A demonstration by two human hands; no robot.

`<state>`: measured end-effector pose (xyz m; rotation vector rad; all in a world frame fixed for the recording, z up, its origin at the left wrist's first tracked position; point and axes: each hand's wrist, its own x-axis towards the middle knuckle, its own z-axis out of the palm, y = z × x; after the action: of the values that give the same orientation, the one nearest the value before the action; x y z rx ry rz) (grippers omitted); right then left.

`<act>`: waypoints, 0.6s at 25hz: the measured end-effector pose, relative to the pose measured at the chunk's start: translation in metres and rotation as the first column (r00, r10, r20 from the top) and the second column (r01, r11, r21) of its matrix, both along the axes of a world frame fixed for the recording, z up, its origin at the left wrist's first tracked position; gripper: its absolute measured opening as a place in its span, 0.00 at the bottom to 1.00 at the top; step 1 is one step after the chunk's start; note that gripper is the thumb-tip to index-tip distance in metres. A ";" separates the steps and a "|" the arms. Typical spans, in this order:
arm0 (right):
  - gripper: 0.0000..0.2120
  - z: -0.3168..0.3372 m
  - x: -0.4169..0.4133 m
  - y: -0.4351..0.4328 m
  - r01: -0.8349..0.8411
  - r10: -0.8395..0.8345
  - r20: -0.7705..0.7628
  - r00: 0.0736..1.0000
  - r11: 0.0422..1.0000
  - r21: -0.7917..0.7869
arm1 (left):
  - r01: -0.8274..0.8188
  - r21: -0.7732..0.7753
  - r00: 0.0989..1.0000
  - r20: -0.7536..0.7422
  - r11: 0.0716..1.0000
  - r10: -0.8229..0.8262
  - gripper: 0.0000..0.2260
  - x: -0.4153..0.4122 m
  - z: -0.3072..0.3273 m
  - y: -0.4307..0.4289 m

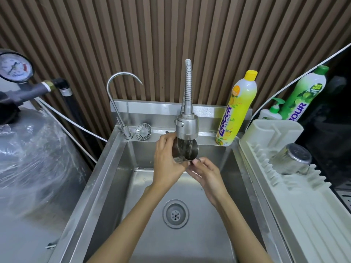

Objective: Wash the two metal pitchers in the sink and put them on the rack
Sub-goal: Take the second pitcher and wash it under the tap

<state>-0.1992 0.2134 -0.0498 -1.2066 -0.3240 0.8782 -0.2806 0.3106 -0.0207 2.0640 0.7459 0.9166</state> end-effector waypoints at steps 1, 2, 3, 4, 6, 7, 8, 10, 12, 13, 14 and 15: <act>0.07 0.000 -0.002 0.000 -0.011 0.011 -0.038 0.999 1.000 0.011 | -0.035 0.044 0.997 -0.061 0.998 0.038 0.32 -0.003 0.003 -0.002; 0.06 0.002 -0.002 -0.002 -0.016 0.016 -0.026 1.000 1.000 -0.010 | -0.082 0.053 0.989 -0.117 0.995 0.088 0.33 -0.005 0.004 -0.004; 0.06 0.005 -0.001 -0.004 -0.013 0.014 0.018 1.000 0.998 -0.062 | -0.131 0.048 0.974 -0.179 0.990 0.138 0.35 -0.005 0.004 -0.005; 0.07 0.008 0.002 -0.006 0.001 0.009 0.076 0.997 0.991 -0.133 | -0.171 0.029 0.956 -0.239 0.985 0.173 0.35 -0.004 0.004 -0.005; 0.08 0.020 0.011 -0.010 0.048 0.023 0.213 0.977 0.946 -0.321 | -0.206 -0.092 0.931 -0.325 0.974 0.166 0.34 -0.002 0.002 -0.007; 0.09 0.028 0.016 -0.011 0.091 0.041 0.303 0.952 0.909 -0.408 | -0.201 -0.207 0.932 -0.343 0.957 0.122 0.32 0.000 -0.001 -0.006; 0.09 0.037 0.020 -0.011 0.151 0.080 0.423 0.903 0.861 -0.486 | -0.174 -0.356 0.942 -0.331 0.918 0.051 0.30 0.002 -0.006 -0.005; 0.09 0.053 0.023 -0.009 0.311 0.229 0.654 0.721 0.736 -0.601 | -0.050 -0.646 0.974 -0.201 0.762 -0.107 0.28 0.004 -0.015 -0.004; 0.10 0.063 0.014 -0.008 0.445 0.333 0.776 0.535 0.671 -0.594 | 0.055 -0.775 0.985 -0.062 0.630 -0.161 0.25 0.006 -0.022 -0.003; 0.11 0.064 0.009 -0.008 0.474 0.327 0.808 0.490 0.678 -0.562 | 0.084 -0.782 0.989 -0.011 0.617 -0.148 0.22 0.009 -0.023 -0.002; 0.11 0.063 0.005 -0.009 0.479 0.288 0.828 0.481 0.705 -0.524 | 0.105 -0.773 0.992 0.036 0.626 -0.122 0.20 0.011 -0.024 0.000; 0.10 0.057 0.003 -0.008 0.463 0.203 0.834 0.514 0.752 -0.469 | 0.113 -0.748 0.993 0.071 0.654 -0.091 0.22 0.012 -0.021 0.001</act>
<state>-0.1964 0.2054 0.0073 -2.3028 -0.7461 0.1135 -0.2684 0.3120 -0.0417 1.3179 0.8078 0.4357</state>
